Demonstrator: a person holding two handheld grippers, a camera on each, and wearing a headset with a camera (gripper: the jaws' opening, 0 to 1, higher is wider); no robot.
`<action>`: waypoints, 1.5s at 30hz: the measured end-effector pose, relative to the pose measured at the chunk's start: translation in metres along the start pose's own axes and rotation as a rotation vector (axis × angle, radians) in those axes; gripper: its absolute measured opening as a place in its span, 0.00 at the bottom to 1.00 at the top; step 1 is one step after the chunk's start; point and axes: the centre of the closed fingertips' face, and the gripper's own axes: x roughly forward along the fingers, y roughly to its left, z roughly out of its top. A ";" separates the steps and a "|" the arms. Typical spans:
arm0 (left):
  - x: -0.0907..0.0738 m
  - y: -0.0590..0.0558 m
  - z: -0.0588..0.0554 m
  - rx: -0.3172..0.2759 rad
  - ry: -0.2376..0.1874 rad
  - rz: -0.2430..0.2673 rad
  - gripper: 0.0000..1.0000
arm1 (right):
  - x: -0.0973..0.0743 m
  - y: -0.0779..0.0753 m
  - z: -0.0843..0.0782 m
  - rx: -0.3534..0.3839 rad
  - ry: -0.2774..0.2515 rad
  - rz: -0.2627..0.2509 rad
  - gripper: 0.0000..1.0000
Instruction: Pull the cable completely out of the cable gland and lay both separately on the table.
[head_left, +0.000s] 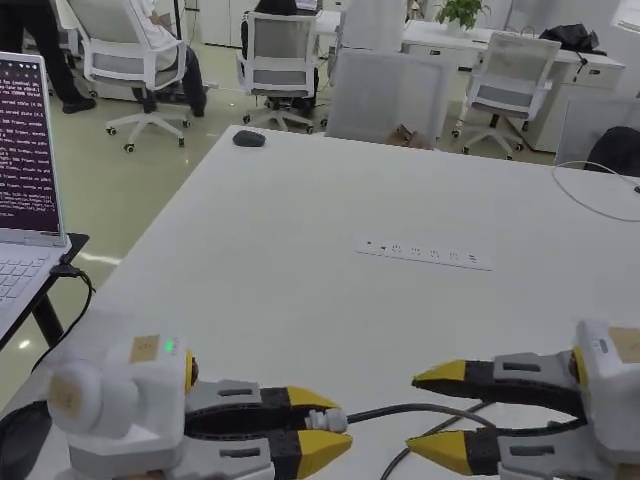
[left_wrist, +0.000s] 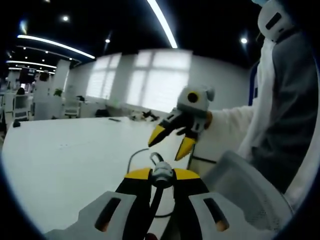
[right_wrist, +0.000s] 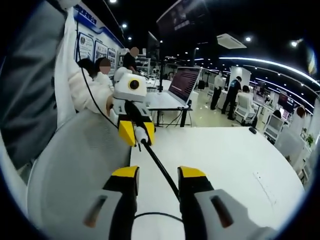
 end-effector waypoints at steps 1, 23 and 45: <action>0.000 0.000 0.000 0.000 0.001 -0.001 0.17 | 0.004 0.003 0.002 -0.009 -0.001 0.013 0.31; 0.003 -0.006 -0.009 0.018 0.044 -0.022 0.17 | 0.028 0.013 -0.002 -0.082 0.021 0.067 0.07; 0.001 0.002 -0.009 -0.008 0.042 -0.001 0.17 | 0.017 0.002 -0.011 -0.051 0.025 0.029 0.07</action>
